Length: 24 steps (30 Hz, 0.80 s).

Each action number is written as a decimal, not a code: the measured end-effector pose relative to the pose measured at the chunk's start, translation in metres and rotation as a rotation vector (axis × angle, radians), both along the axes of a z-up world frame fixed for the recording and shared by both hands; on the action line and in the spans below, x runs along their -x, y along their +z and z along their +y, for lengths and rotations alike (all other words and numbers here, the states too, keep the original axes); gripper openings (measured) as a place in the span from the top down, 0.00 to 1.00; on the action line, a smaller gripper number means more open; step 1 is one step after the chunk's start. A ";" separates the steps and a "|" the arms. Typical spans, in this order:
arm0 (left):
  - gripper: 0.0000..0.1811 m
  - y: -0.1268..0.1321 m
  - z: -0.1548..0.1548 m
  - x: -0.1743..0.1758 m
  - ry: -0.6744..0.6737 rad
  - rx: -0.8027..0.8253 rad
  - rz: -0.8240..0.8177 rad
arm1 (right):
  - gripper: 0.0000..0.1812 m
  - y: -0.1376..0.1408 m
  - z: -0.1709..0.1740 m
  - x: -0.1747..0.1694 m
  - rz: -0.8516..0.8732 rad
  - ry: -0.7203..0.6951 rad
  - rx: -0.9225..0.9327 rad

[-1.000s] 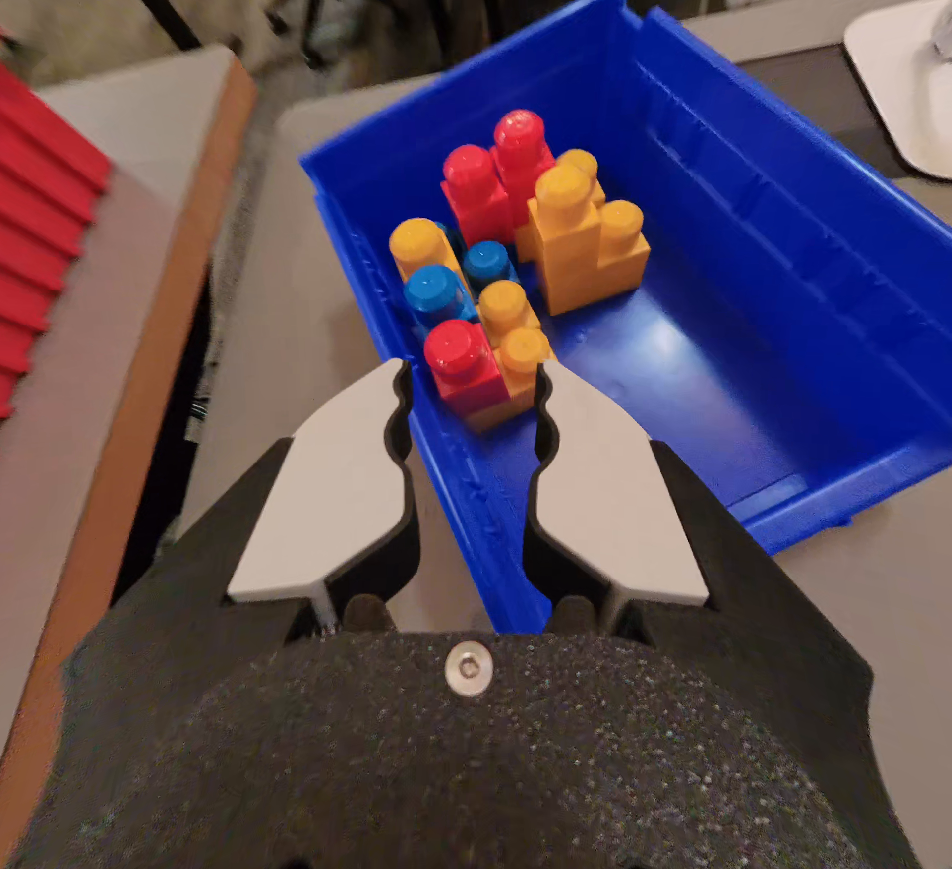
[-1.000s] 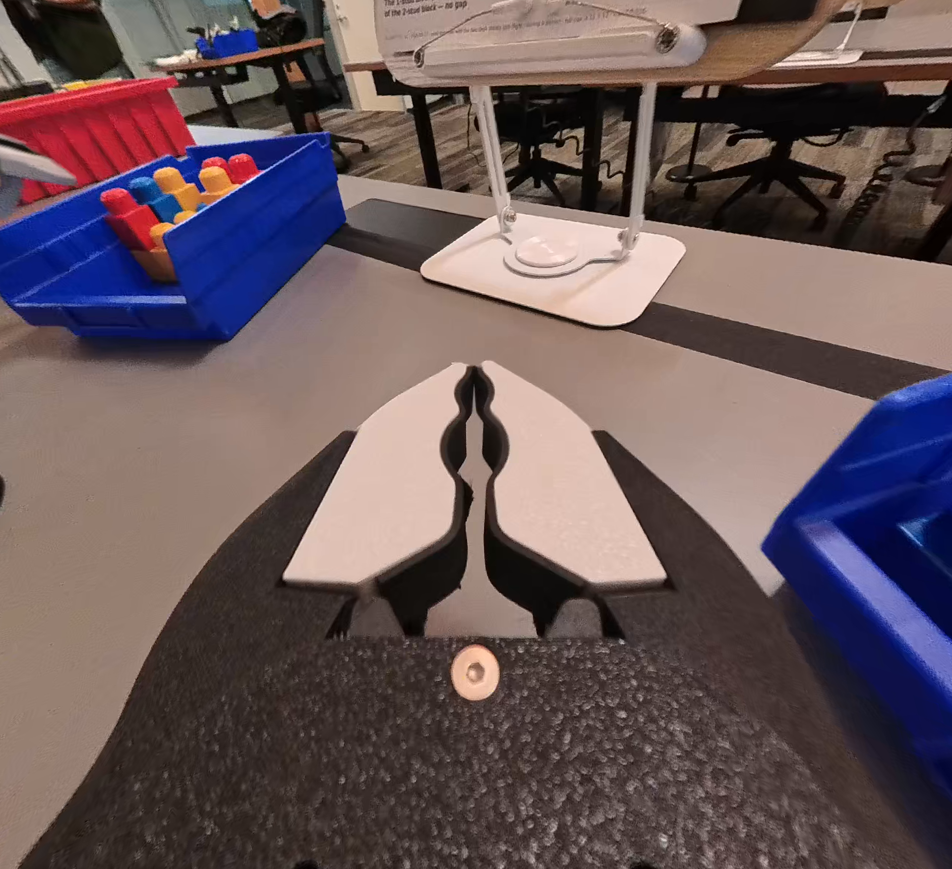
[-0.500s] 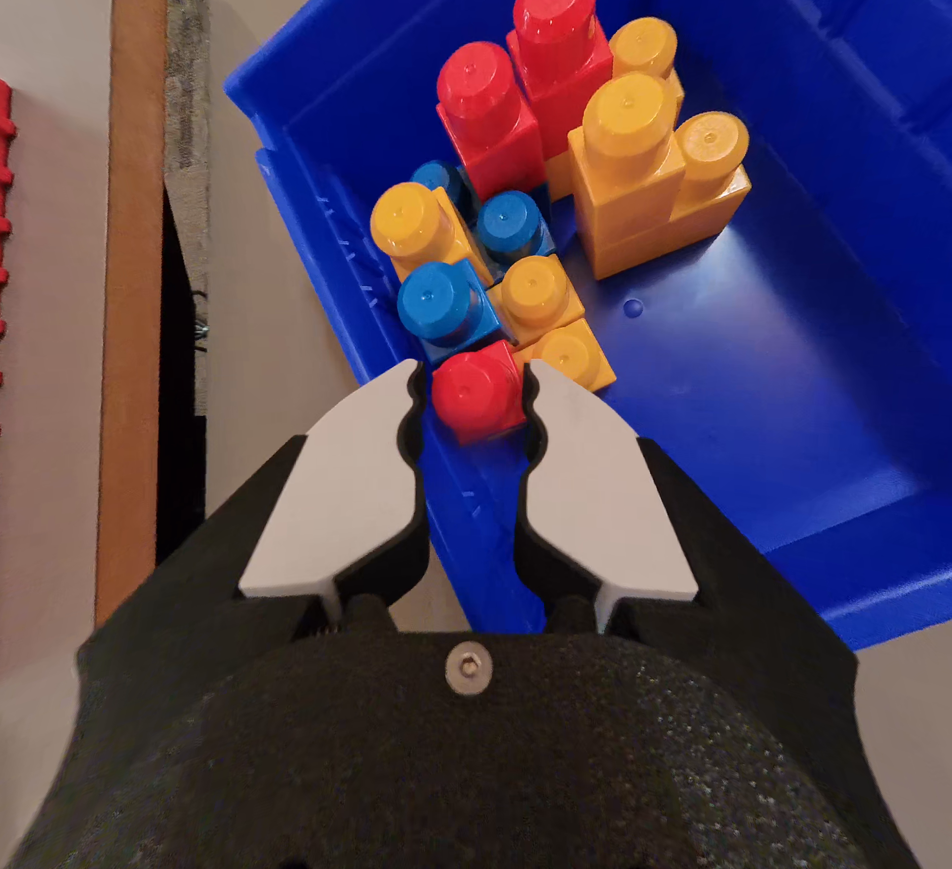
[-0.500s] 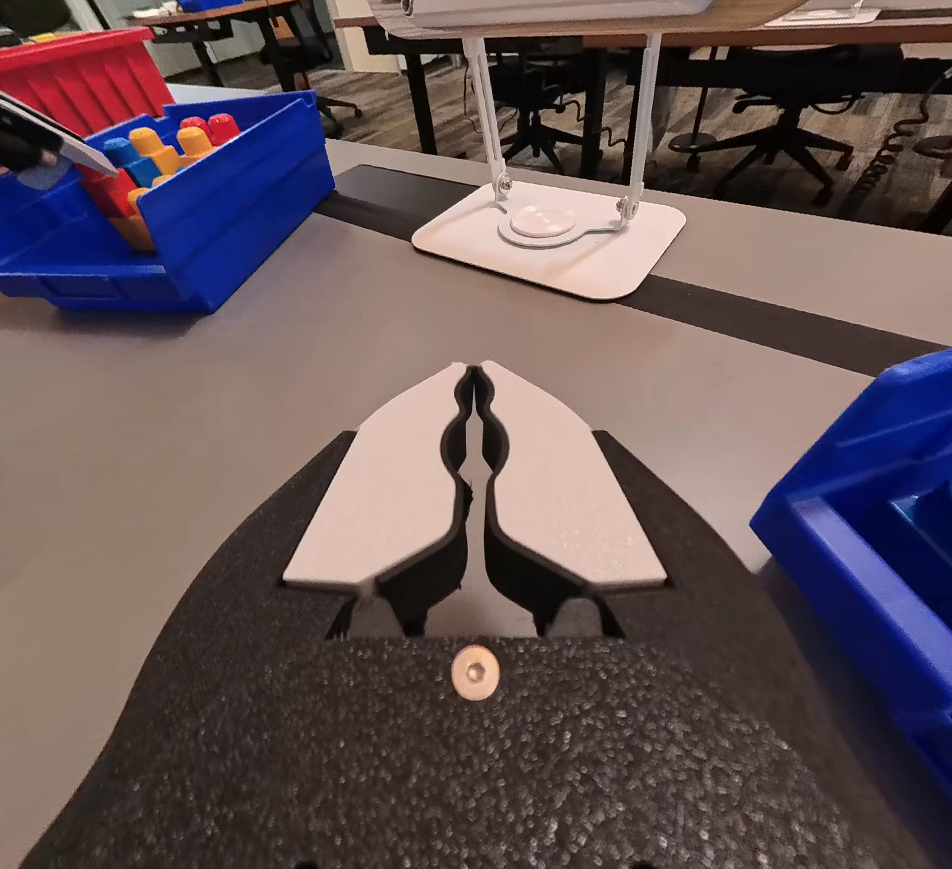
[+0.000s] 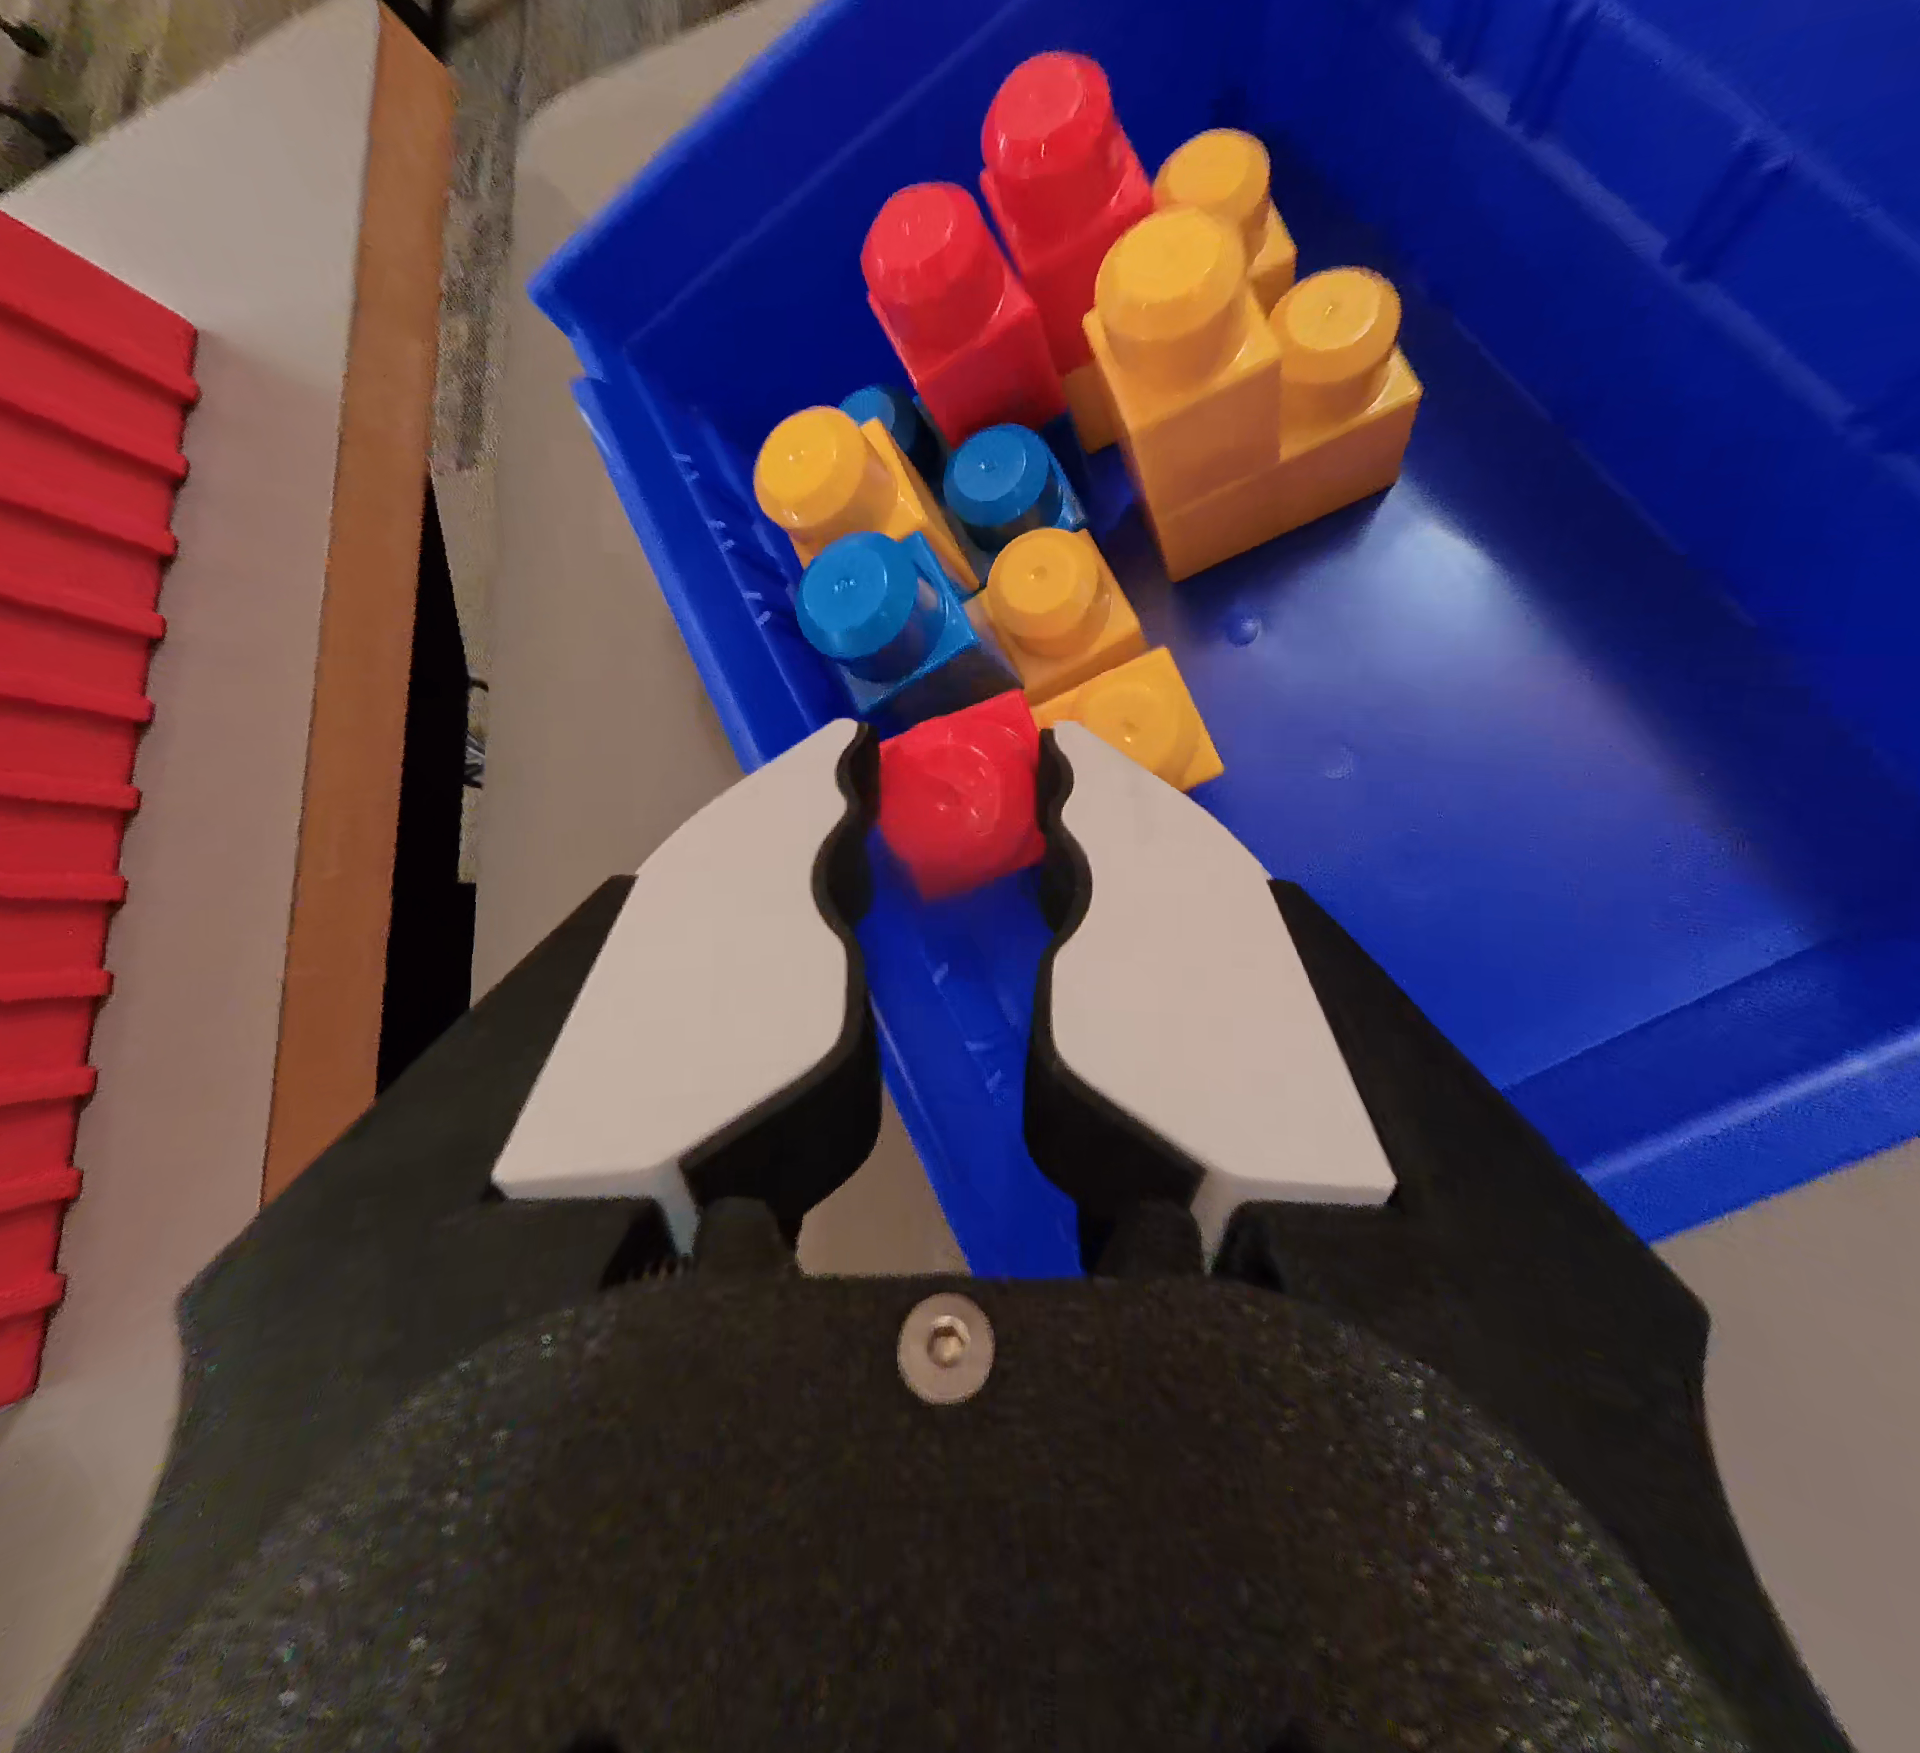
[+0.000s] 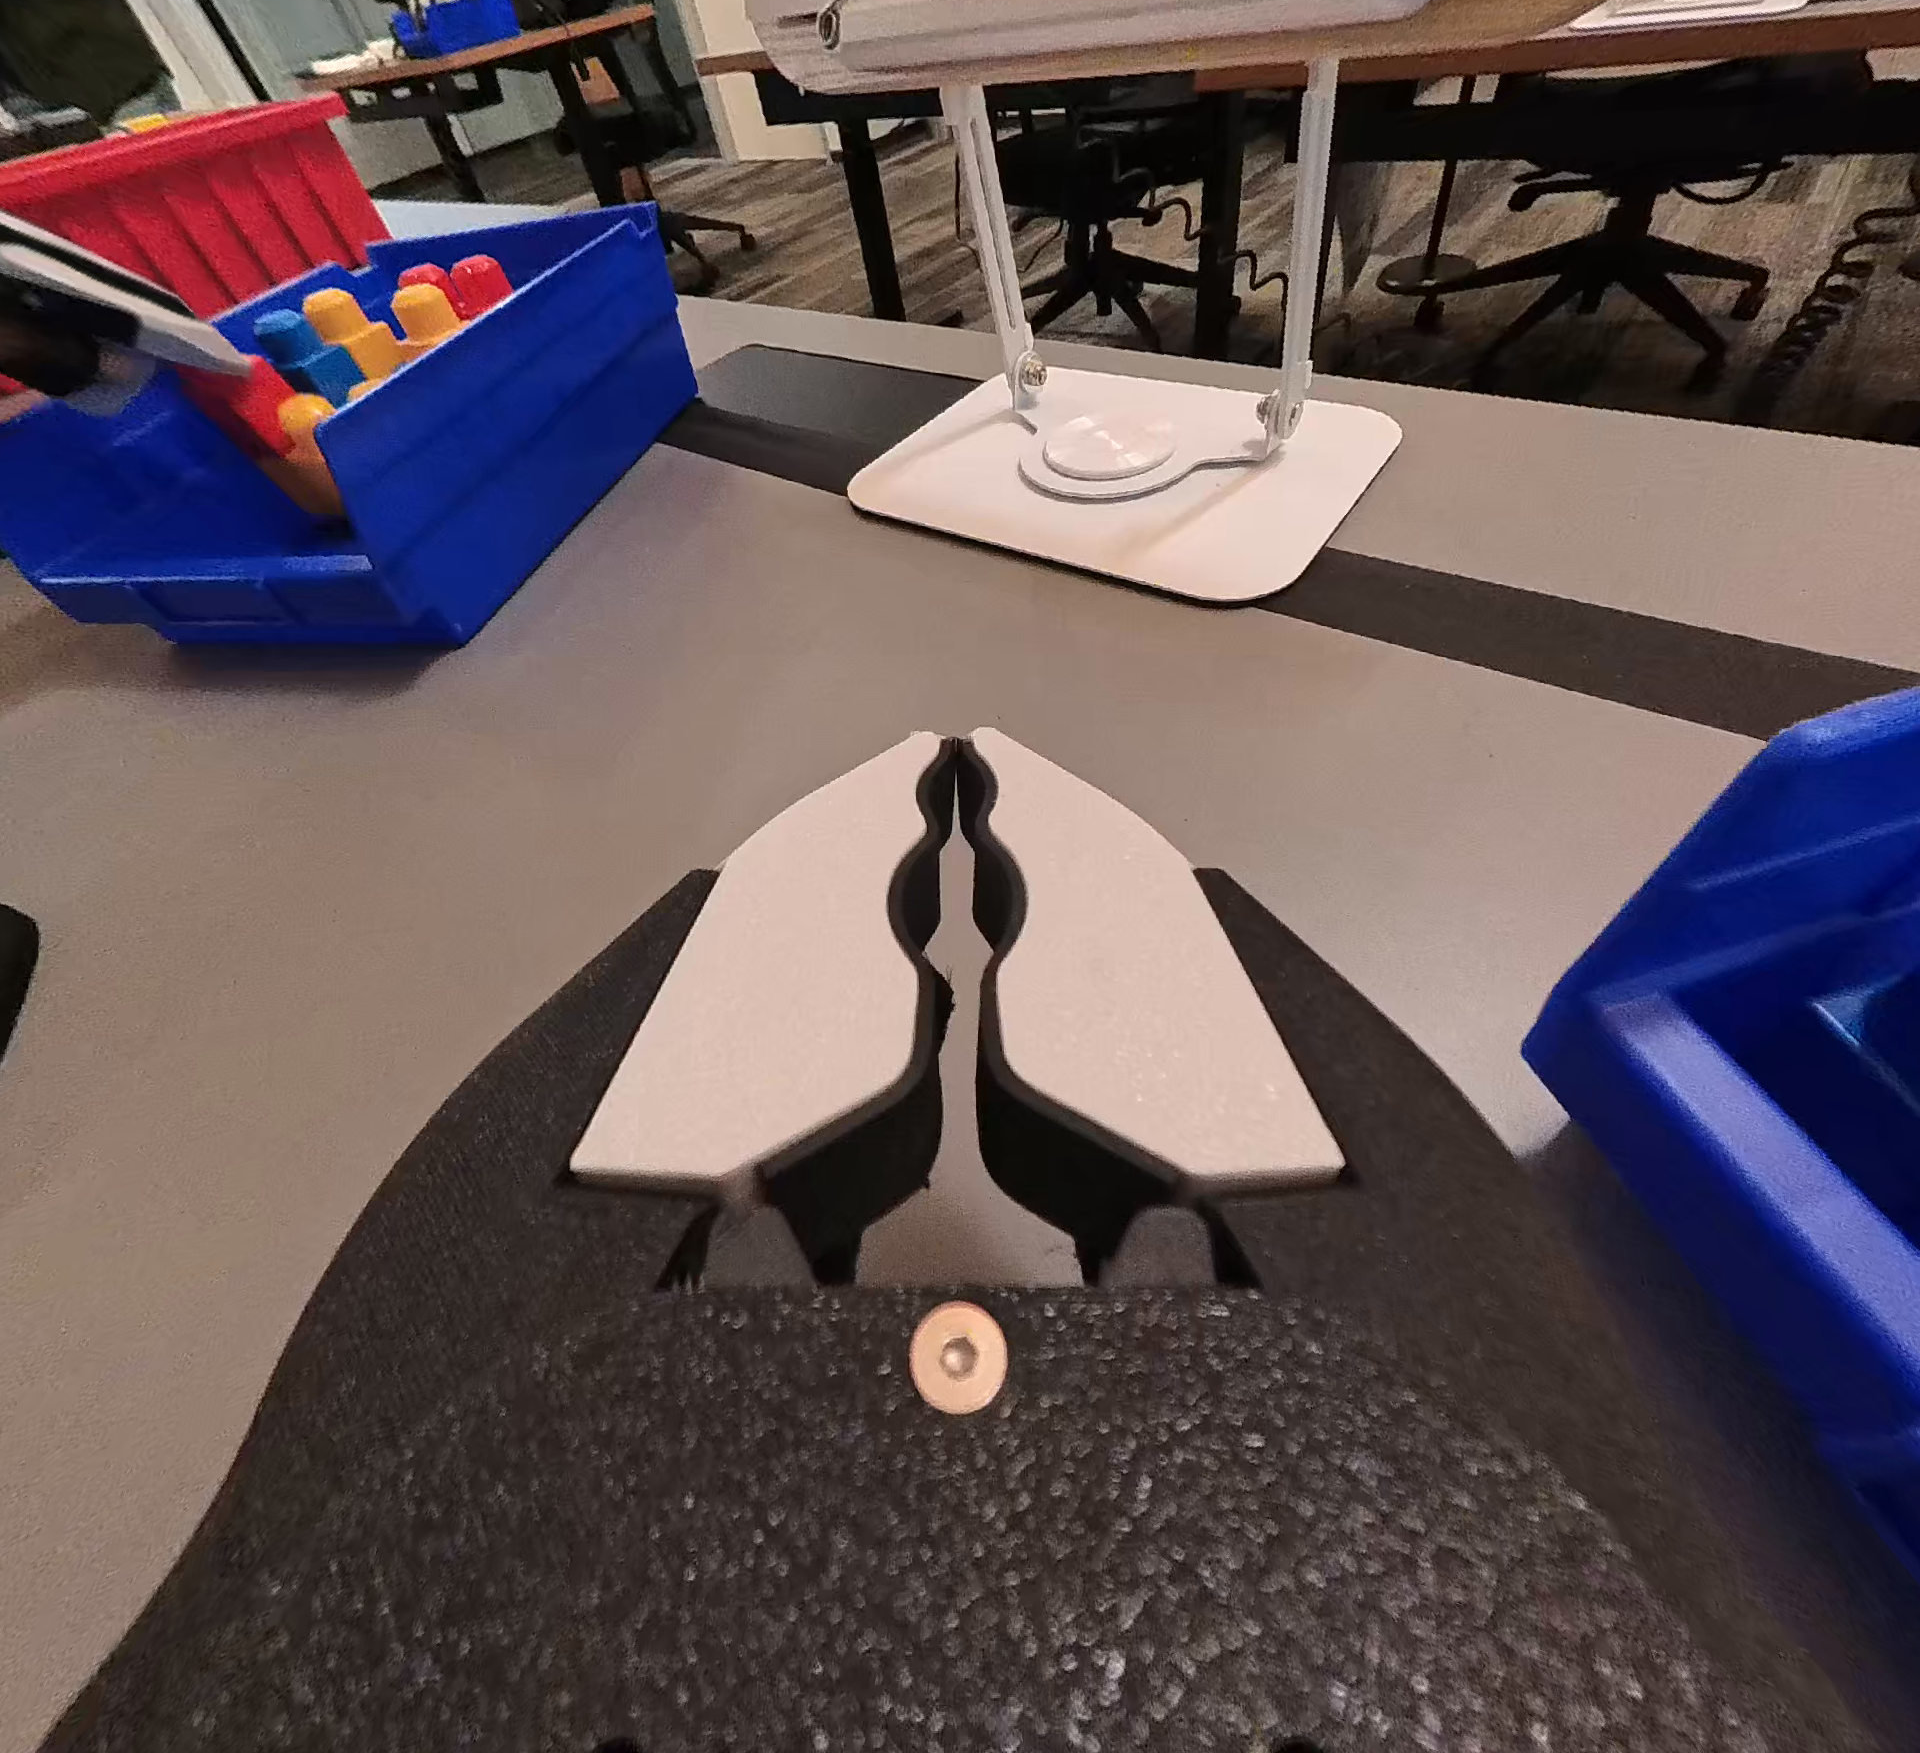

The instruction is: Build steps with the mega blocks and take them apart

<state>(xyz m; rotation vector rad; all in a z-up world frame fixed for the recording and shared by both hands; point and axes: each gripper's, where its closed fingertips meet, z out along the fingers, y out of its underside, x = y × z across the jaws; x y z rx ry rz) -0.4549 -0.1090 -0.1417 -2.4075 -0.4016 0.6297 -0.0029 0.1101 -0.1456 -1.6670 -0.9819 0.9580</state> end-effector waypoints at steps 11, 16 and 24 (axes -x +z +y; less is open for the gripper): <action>0.84 0.117 0.024 -0.101 -0.237 -0.283 0.193 | 0.93 0.021 -0.020 0.007 0.064 0.077 -0.090; 0.84 0.124 0.069 -0.227 -0.539 -0.384 0.164 | 0.75 0.030 -0.055 0.023 0.013 0.172 -0.265; 0.84 0.050 0.121 -0.385 -0.904 -0.343 -0.011 | 0.59 0.013 -0.094 0.042 -0.098 0.296 -0.472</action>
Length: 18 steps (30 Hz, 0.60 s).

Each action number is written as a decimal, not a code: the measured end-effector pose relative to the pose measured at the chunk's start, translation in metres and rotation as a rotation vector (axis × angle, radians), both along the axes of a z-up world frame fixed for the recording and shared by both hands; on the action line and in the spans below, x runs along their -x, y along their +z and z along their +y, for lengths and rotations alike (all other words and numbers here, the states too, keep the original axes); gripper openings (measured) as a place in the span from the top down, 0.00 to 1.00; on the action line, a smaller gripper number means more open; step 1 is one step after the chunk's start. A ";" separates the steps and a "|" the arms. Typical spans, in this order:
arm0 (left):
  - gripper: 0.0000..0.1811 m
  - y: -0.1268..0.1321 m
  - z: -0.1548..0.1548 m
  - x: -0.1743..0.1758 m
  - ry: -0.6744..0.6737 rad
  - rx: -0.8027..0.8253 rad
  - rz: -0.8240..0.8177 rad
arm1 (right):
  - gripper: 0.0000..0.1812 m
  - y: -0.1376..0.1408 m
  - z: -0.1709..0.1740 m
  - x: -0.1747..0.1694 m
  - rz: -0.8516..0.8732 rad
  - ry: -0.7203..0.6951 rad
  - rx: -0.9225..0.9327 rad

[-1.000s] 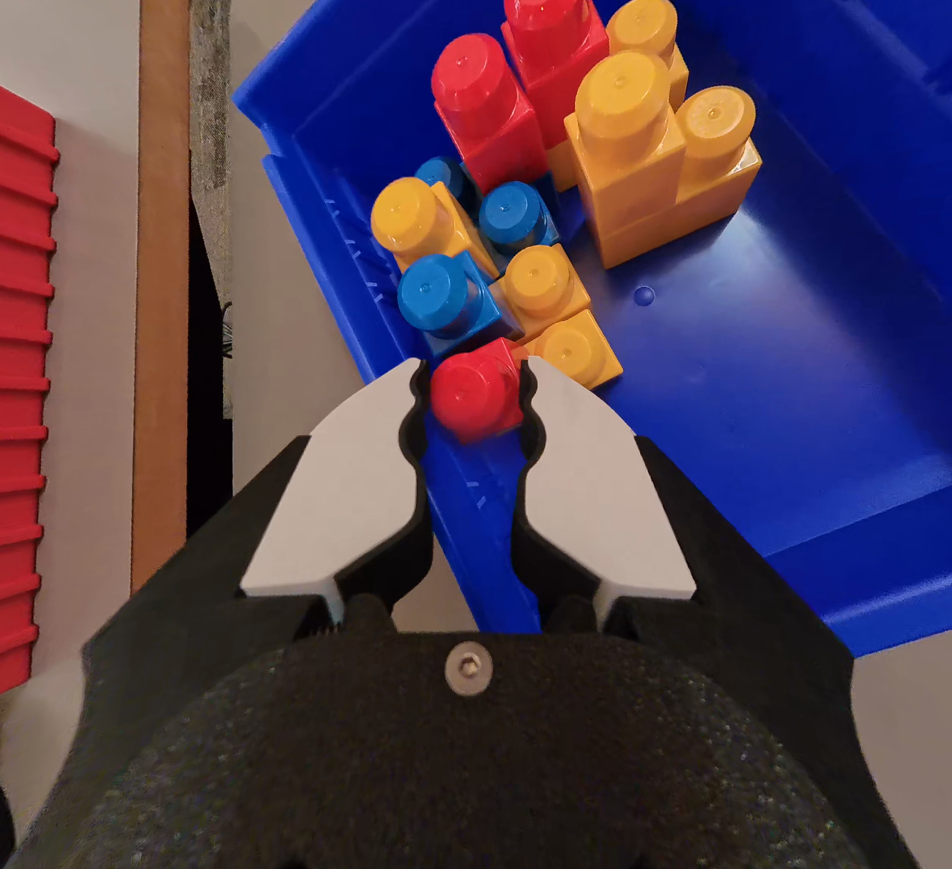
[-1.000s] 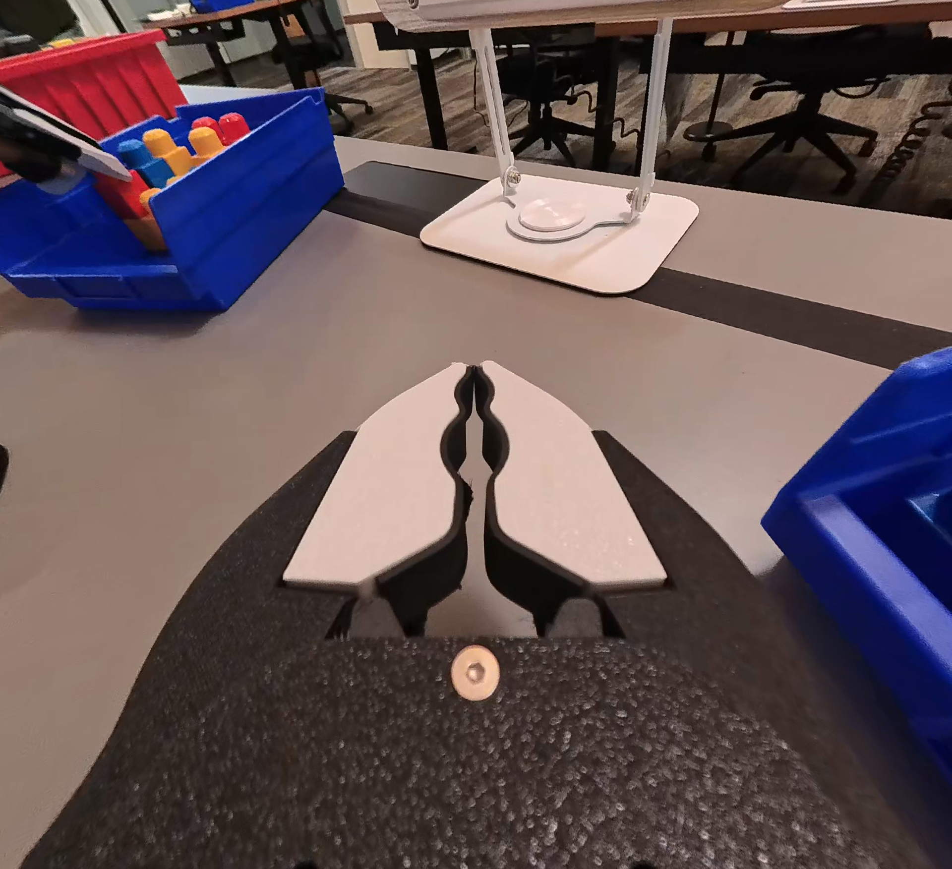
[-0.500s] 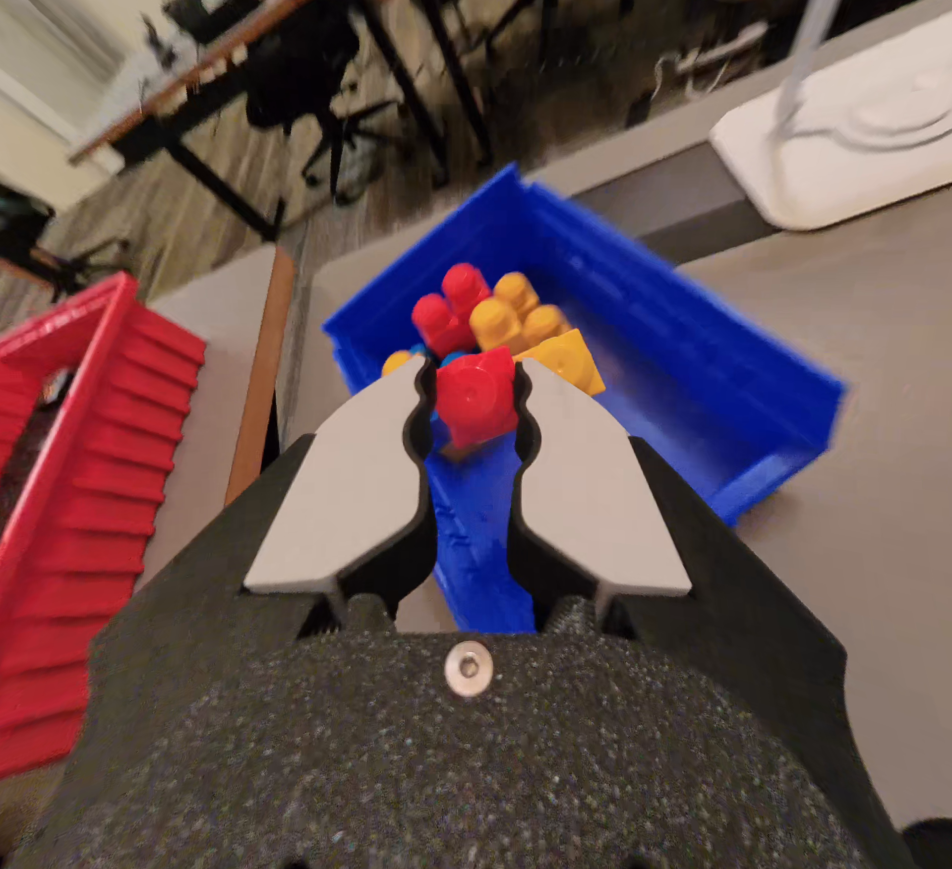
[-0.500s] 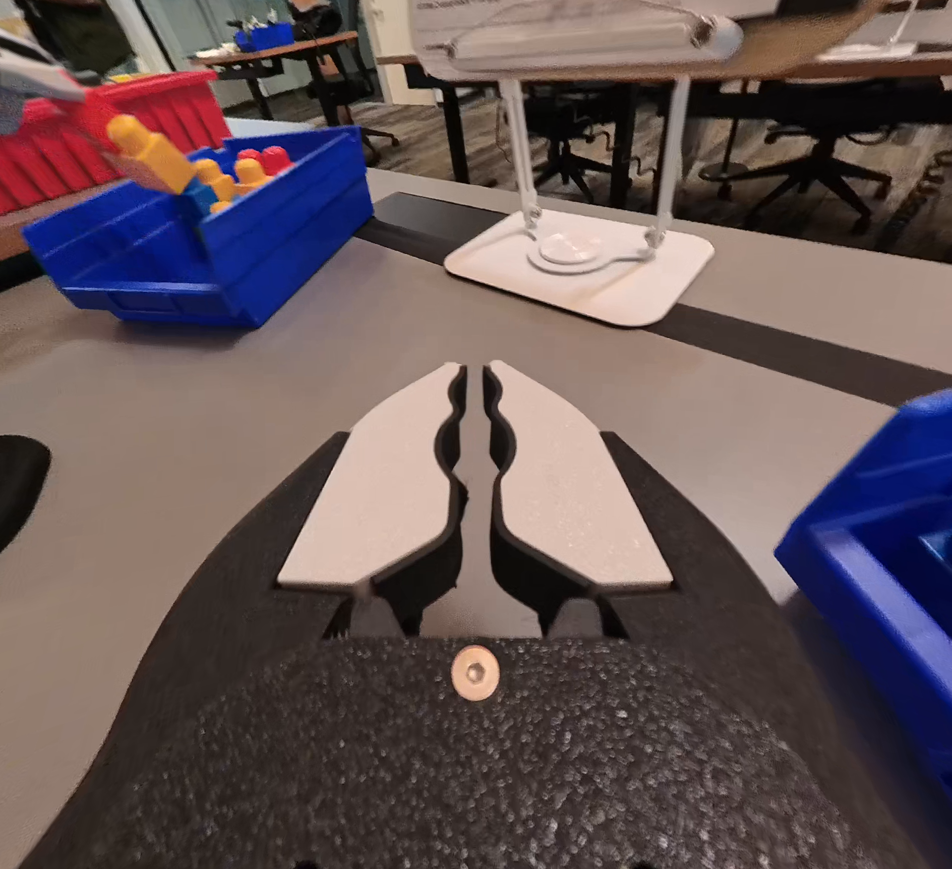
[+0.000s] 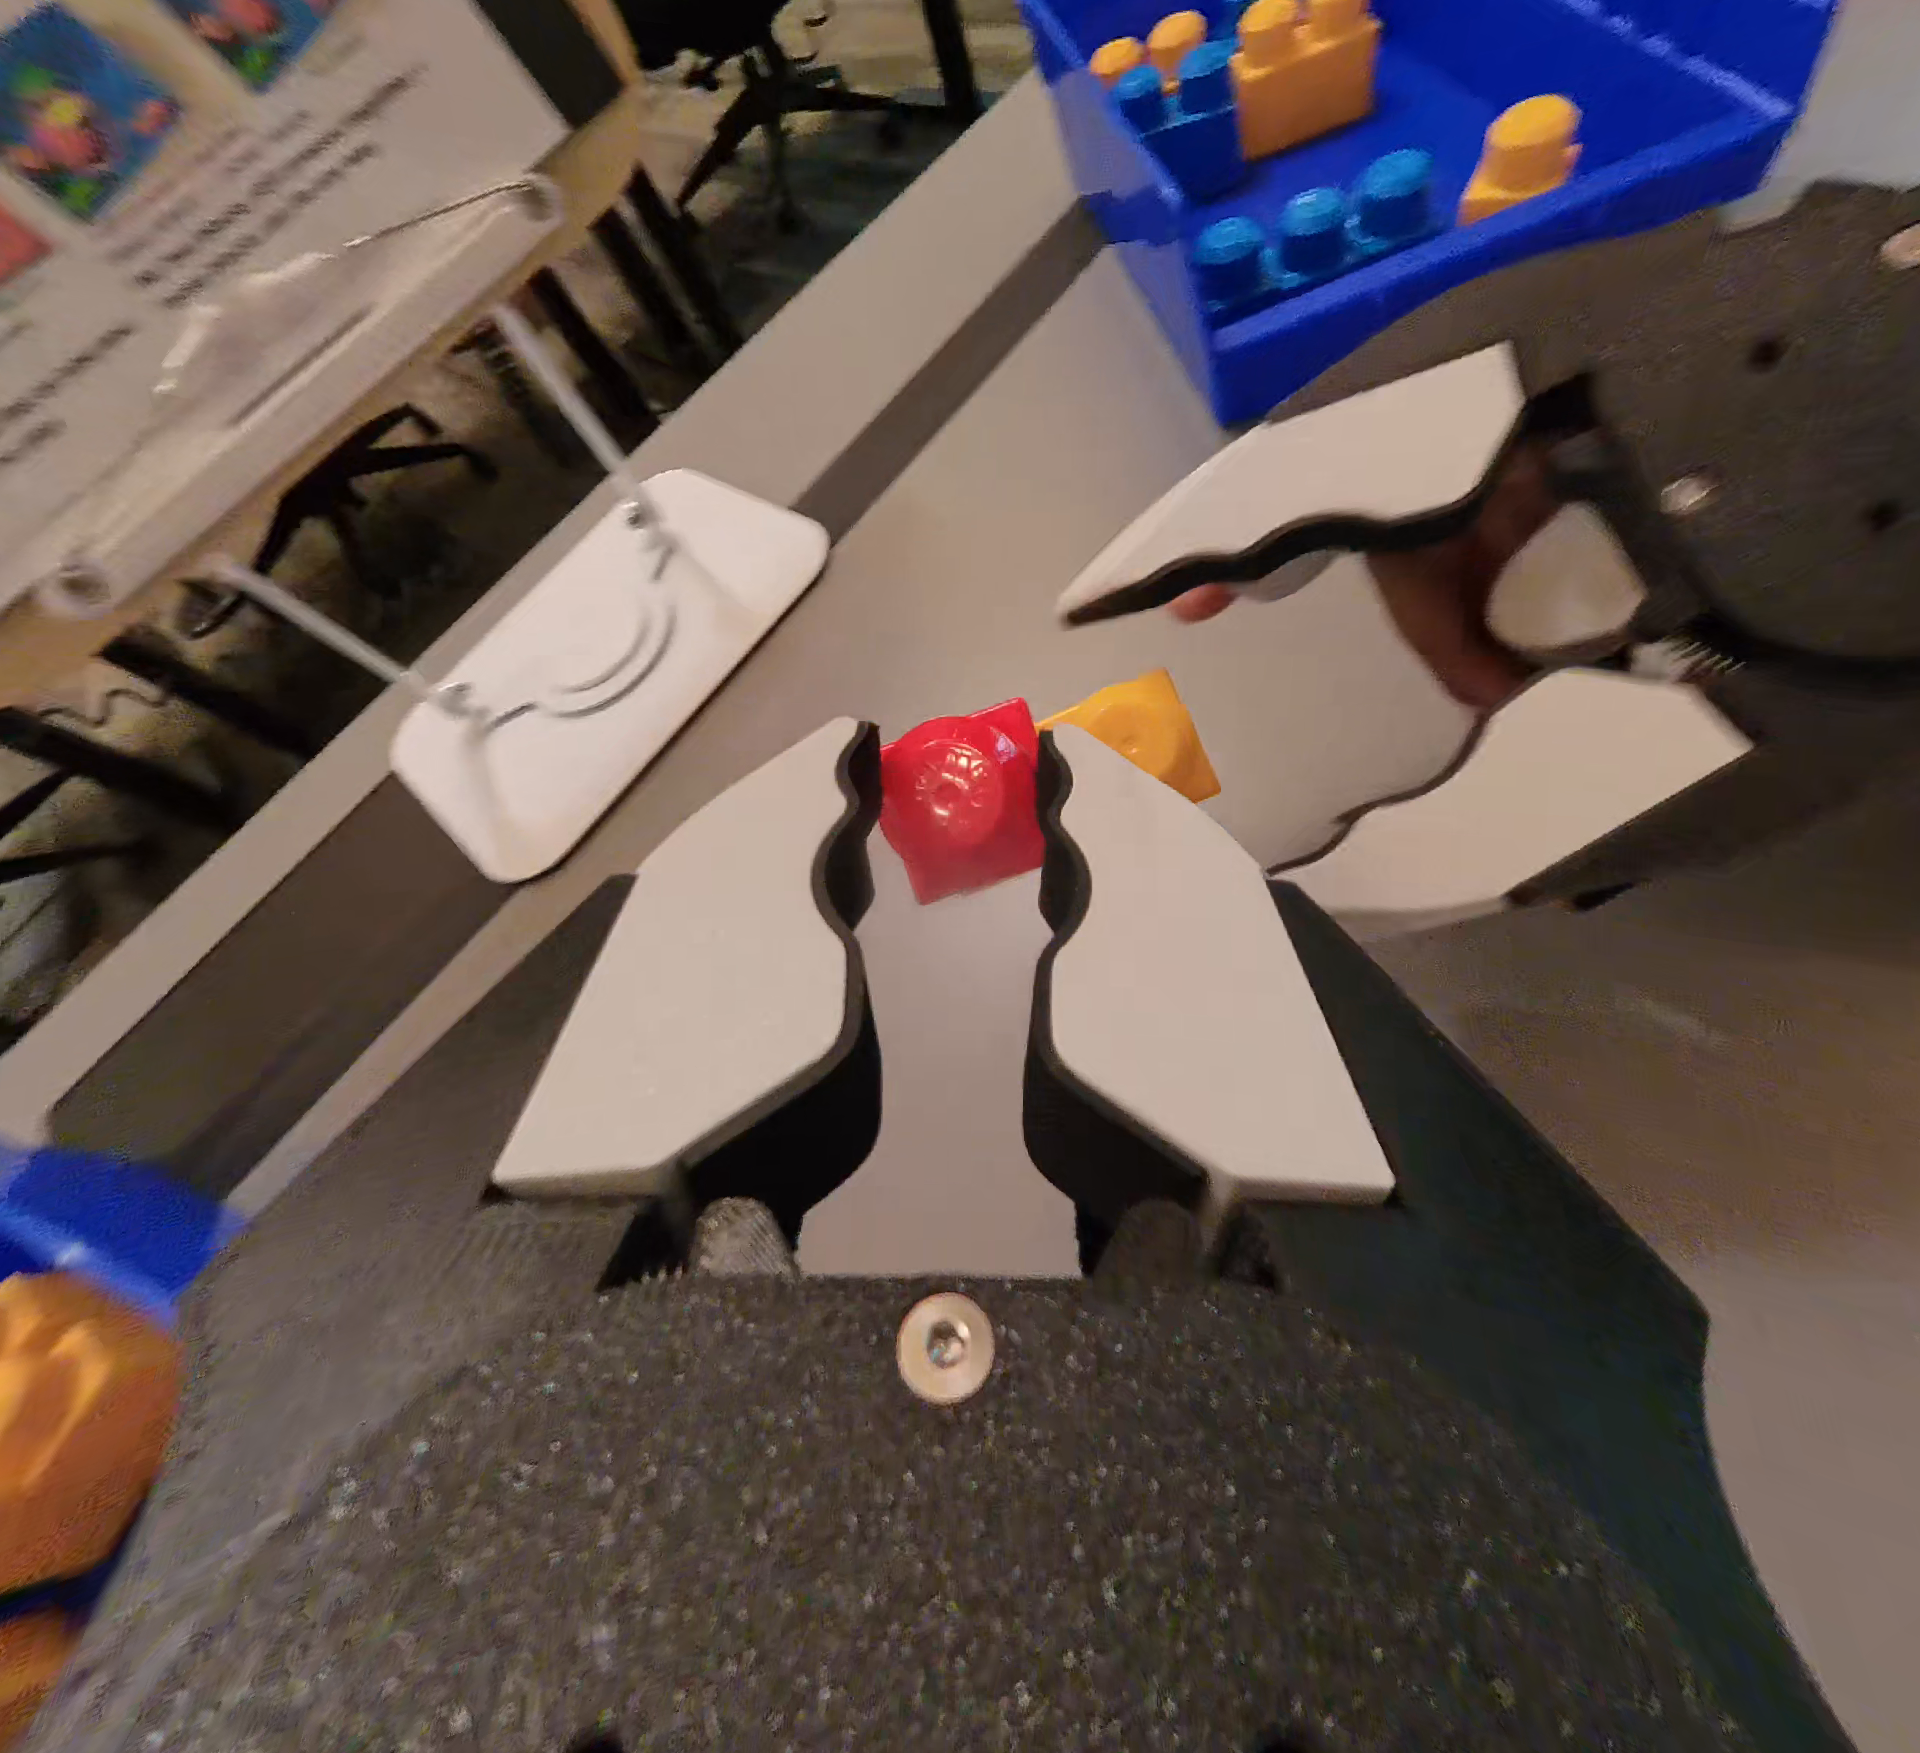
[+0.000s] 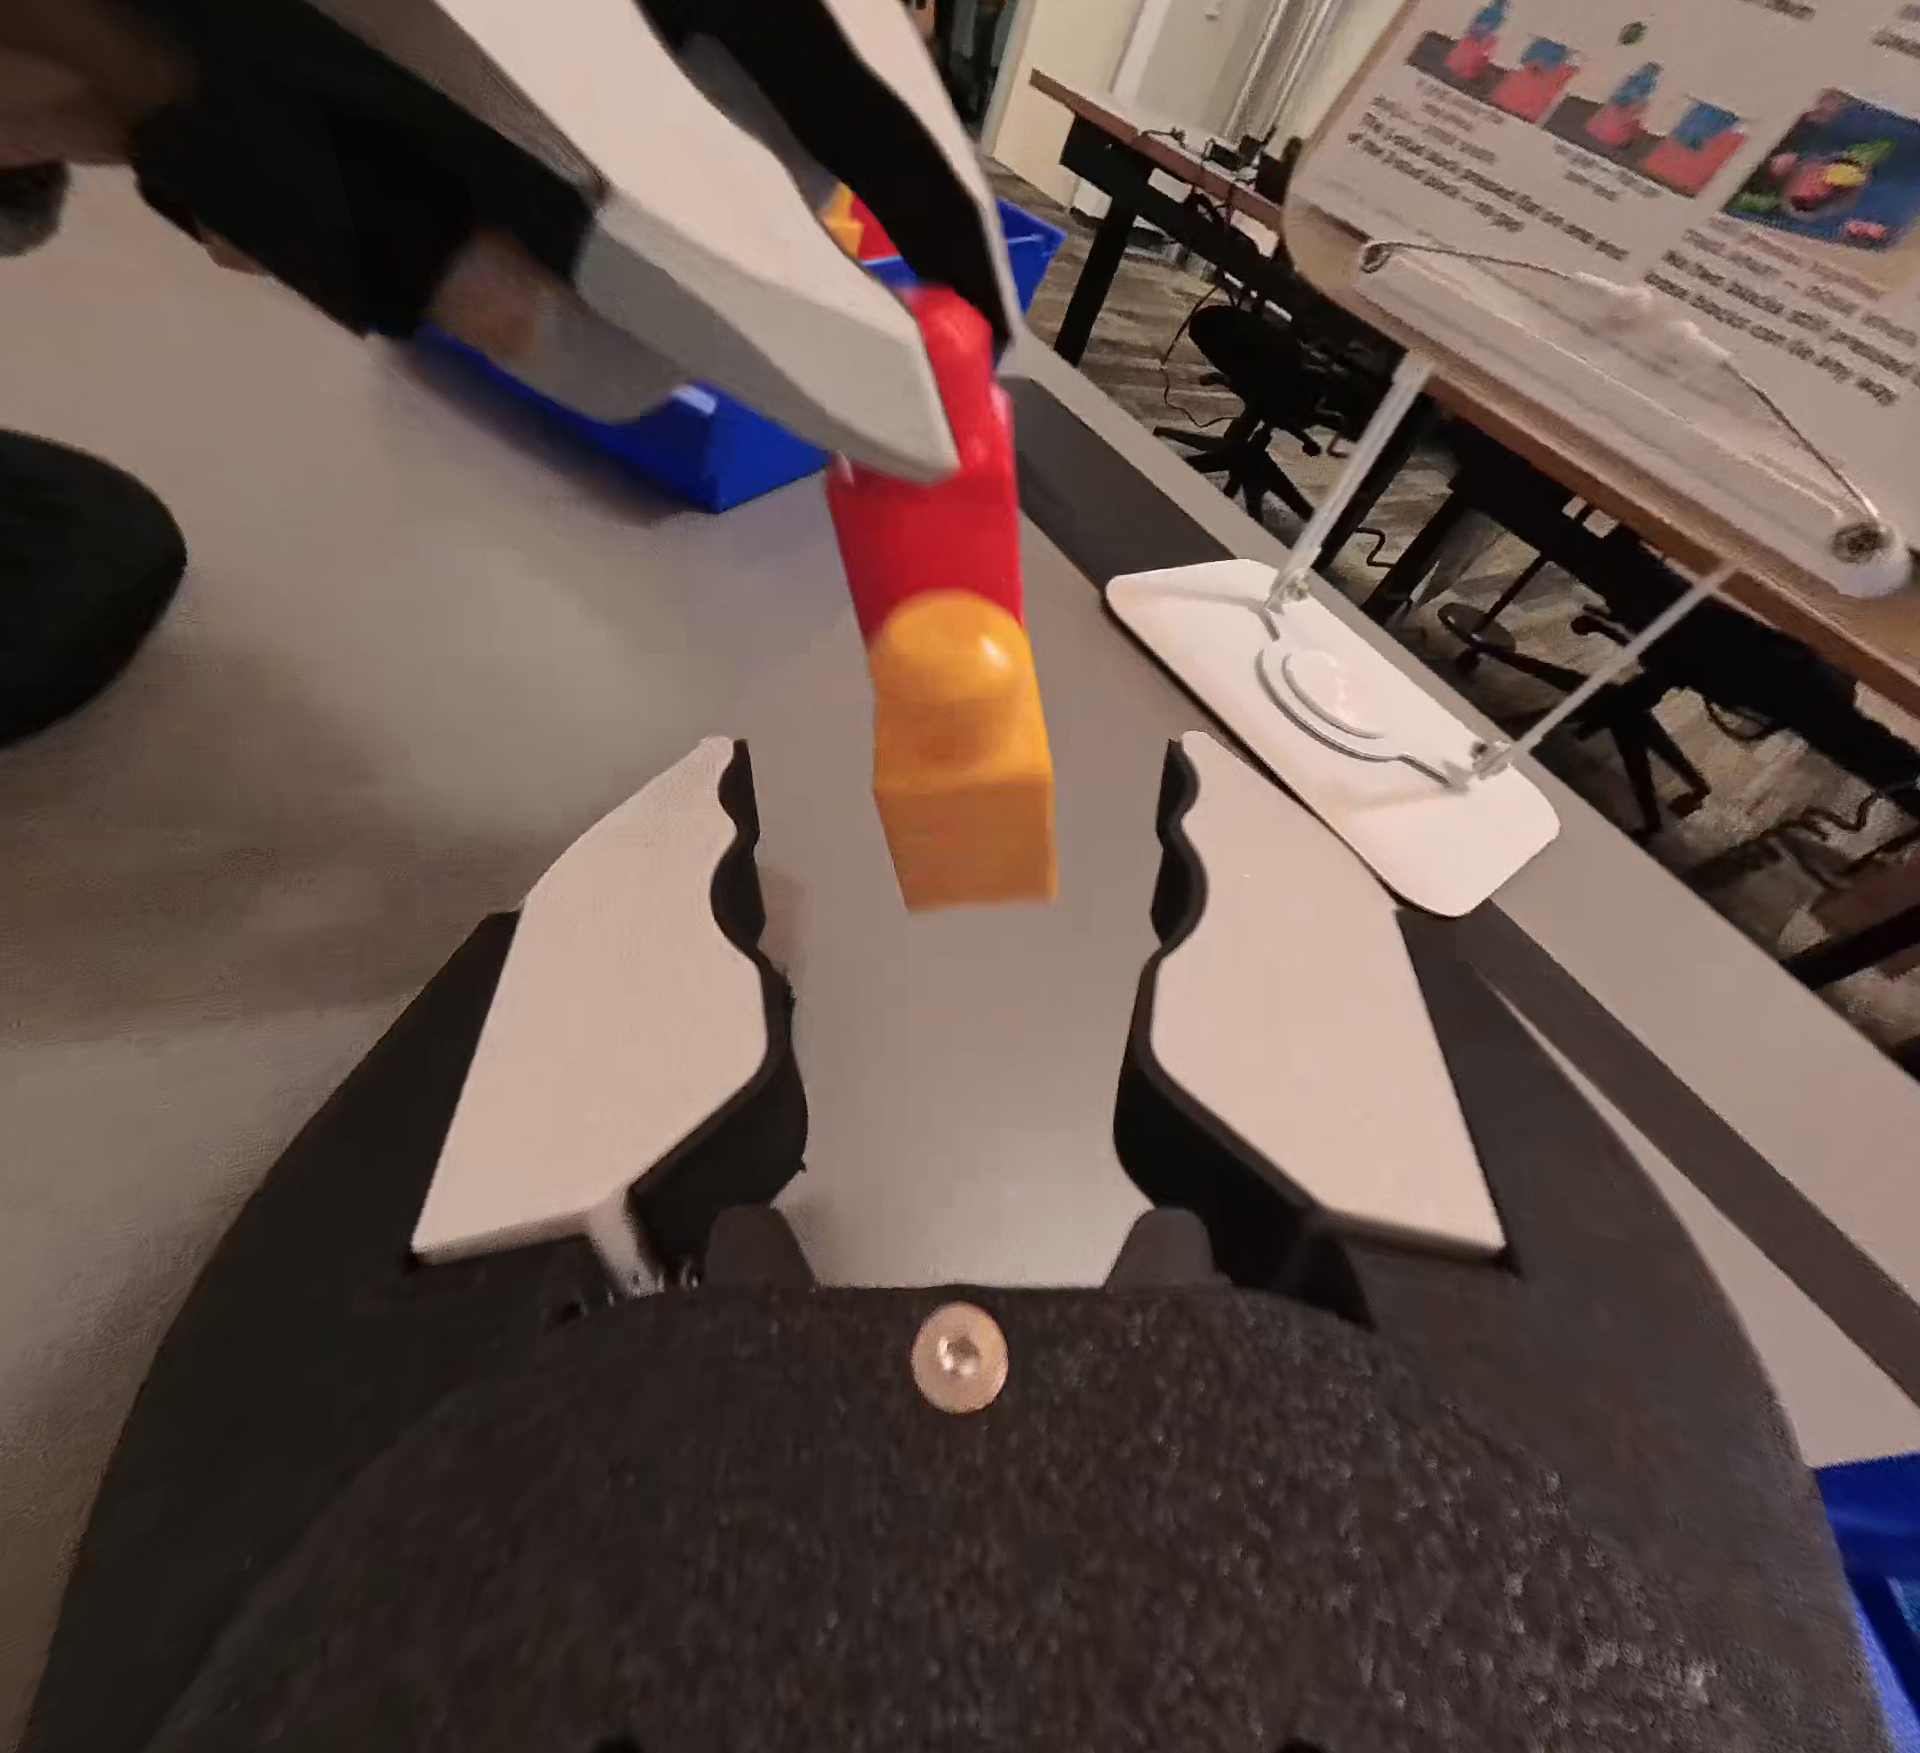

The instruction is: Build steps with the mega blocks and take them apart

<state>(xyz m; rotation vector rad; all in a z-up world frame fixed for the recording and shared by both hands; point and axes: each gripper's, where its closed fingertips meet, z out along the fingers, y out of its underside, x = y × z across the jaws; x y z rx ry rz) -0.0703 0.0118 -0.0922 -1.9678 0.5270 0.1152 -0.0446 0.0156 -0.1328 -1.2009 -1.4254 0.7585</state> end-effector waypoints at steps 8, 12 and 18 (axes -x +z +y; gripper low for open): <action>0.84 -0.012 0.001 -0.040 -0.111 0.002 -0.134 | 0.80 -0.007 0.000 0.001 -0.027 -0.022 -0.086; 0.75 -0.002 -0.002 -0.046 -0.197 -0.076 -0.278 | 0.80 -0.001 -0.002 0.000 0.017 -0.001 -0.024; 0.60 0.019 -0.015 -0.041 -0.359 -0.159 -0.661 | 0.80 0.038 -0.010 -0.013 0.272 0.168 0.322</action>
